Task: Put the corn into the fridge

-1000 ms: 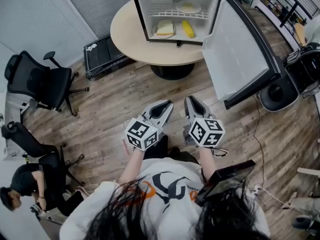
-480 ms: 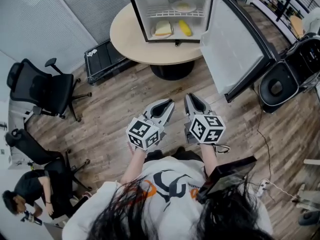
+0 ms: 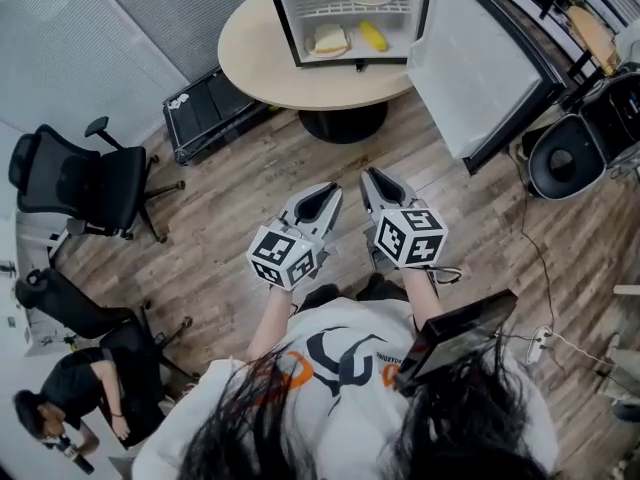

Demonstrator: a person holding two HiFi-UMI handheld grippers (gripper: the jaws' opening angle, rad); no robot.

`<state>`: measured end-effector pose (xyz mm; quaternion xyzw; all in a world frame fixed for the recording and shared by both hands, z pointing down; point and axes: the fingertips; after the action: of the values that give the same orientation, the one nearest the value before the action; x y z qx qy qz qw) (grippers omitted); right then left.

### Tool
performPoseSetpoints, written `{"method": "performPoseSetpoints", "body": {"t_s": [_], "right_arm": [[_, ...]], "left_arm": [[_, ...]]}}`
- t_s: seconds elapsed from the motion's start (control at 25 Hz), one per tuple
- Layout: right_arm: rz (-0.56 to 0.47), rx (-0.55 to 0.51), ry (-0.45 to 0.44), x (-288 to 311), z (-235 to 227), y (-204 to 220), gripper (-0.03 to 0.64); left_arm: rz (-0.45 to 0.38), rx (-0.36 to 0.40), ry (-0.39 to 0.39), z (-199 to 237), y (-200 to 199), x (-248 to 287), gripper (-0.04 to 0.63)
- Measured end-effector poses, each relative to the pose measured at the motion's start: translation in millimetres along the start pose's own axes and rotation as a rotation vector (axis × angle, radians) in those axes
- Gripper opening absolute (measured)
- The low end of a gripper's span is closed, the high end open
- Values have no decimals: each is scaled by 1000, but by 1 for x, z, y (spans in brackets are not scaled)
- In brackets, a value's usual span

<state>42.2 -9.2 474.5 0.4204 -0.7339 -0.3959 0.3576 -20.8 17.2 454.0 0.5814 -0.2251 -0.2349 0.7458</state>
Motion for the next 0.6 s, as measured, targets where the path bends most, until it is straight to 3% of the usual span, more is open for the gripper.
{"method": "performPoseSetpoints", "body": {"t_s": [0.6], "right_arm": [[3,21,61,-2,42,28,61]], "left_arm": [[-11,-12,67,14,0,-45,40]]}}
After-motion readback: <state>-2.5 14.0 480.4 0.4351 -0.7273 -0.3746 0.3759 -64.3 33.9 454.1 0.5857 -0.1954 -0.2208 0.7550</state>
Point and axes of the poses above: the fingertips, and each gripper's own axes: x forward along the fingers, z to its left, y out of its underside, and after that the axes turned 5 degrees about -z, right-handed
